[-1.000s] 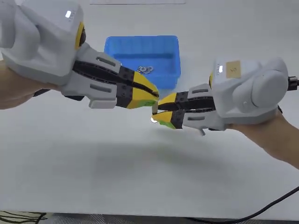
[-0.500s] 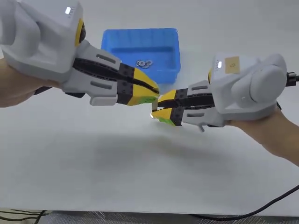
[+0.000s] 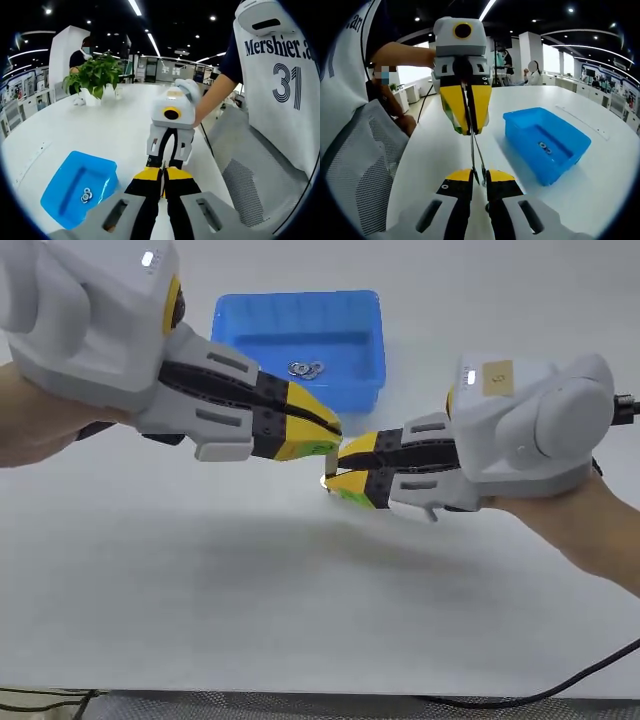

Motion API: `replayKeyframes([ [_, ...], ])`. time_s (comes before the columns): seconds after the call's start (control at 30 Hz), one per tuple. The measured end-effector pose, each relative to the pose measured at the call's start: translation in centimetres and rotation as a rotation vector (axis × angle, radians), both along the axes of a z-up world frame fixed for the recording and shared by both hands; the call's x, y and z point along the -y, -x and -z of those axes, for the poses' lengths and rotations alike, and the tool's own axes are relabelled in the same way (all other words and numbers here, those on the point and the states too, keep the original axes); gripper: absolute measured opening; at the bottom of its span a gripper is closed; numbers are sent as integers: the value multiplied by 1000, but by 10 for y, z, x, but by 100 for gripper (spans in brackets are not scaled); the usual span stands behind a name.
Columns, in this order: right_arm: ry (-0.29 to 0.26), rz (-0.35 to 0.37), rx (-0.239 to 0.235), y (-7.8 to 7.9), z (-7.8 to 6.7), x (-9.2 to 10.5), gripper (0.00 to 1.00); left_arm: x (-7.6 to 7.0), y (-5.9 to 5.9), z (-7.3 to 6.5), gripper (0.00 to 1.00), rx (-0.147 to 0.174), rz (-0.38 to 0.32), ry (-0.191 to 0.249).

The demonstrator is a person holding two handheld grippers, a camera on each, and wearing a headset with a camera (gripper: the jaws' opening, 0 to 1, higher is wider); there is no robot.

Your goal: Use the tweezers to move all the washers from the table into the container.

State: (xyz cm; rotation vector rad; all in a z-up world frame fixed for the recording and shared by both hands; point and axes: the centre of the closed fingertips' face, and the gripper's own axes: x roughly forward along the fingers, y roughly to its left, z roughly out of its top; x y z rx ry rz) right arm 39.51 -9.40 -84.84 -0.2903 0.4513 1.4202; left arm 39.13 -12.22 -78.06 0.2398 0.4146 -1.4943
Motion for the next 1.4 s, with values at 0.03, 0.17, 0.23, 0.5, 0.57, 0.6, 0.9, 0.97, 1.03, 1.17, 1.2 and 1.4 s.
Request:
replayKeyframes([
  [0.03,0,0,-1,0,0,0,12,0,0,0,6,0,0,0],
  [0.17,0,3,1,-2,0,0,12,0,0,-1,6,0,0,2],
  [0.23,-2,4,2,-2,-1,0,12,1,0,-2,6,1,-5,7],
  [0.5,5,2,-4,-3,3,1,12,-1,-1,0,6,-10,-14,9],
  [0.57,7,1,-2,-2,3,0,12,-1,0,1,6,-15,-17,11],
  [0.6,5,2,-3,-2,3,0,12,-2,0,1,6,-15,-18,11],
  [0.9,-1,12,-15,-3,1,-1,12,-3,-3,0,6,-17,-33,8],
  [0.97,-7,14,-17,-4,1,-1,12,-3,-3,0,6,-14,-33,6],
  [1.03,-20,16,-21,-4,-1,-2,13,-4,-4,0,6,-14,-34,4],
  [1.17,-4,-6,6,-3,1,-5,15,-4,-6,0,6,-11,-37,2],
  [1.2,0,-9,9,-3,2,-5,15,-4,-6,0,6,-12,-36,0],
  [1.4,9,-6,20,-5,3,-6,12,-6,-8,1,6,-10,-31,-9],
])
